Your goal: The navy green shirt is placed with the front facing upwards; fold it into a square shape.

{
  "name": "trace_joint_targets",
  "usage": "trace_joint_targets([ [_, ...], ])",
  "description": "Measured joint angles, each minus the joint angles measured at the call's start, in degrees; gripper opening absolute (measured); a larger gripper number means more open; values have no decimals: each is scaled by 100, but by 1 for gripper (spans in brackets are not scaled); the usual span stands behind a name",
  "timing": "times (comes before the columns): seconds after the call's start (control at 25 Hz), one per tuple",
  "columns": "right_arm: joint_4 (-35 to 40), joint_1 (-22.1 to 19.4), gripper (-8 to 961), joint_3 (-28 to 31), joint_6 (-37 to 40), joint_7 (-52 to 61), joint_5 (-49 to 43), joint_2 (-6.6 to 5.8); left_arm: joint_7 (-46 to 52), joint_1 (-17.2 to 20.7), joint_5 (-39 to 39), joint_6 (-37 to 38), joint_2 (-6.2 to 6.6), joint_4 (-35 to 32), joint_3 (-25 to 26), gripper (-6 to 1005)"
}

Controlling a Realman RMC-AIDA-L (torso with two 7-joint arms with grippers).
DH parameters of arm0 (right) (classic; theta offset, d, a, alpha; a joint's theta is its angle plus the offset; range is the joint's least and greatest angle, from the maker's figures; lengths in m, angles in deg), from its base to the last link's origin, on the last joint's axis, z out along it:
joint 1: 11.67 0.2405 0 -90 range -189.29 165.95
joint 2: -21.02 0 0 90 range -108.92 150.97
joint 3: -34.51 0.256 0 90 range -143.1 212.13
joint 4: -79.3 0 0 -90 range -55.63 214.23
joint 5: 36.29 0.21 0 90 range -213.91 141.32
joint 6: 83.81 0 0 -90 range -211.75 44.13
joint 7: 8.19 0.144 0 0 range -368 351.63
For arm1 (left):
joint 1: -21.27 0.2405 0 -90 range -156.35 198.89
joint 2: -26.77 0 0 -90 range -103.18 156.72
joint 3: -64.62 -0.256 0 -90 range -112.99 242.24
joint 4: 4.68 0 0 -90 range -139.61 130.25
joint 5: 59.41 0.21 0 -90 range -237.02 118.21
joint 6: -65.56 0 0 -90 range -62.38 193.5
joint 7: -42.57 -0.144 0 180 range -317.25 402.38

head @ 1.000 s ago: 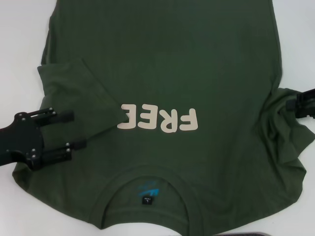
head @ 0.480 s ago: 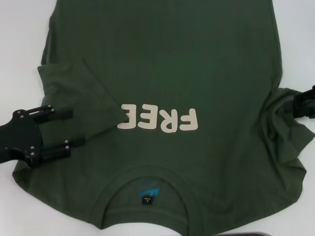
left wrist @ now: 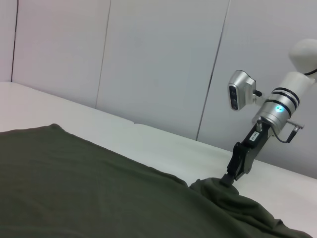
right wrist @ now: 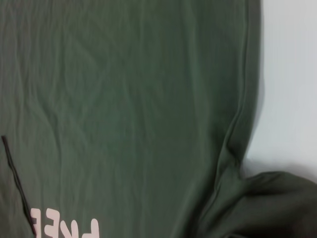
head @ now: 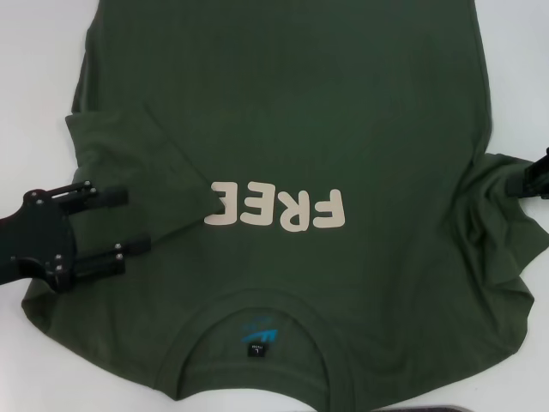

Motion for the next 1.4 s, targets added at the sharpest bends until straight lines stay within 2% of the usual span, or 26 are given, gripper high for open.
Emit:
trace_joint_targets([
  [0.08, 0, -1, 27, 0, 22, 1, -1, -13, 3, 1, -5, -2, -1, 0, 0, 704],
  [0.36, 115, 6, 9, 58, 285, -35, 29, -39, 12, 13, -65, -13, -2, -17, -1, 704],
  [0.6, 374, 187, 9, 37, 673, -93, 301, 79, 13, -6, -65, -42, -2, -26, 0, 703],
  [0.96, 266, 395, 9, 27, 680, -119, 346, 180, -12, 30, -91, -51, -2, -26, 68, 703],
  [1.4, 28, 488, 10, 27, 489, -190, 352, 384, -32, 28, -114, -57, -10, -27, 135, 703],
])
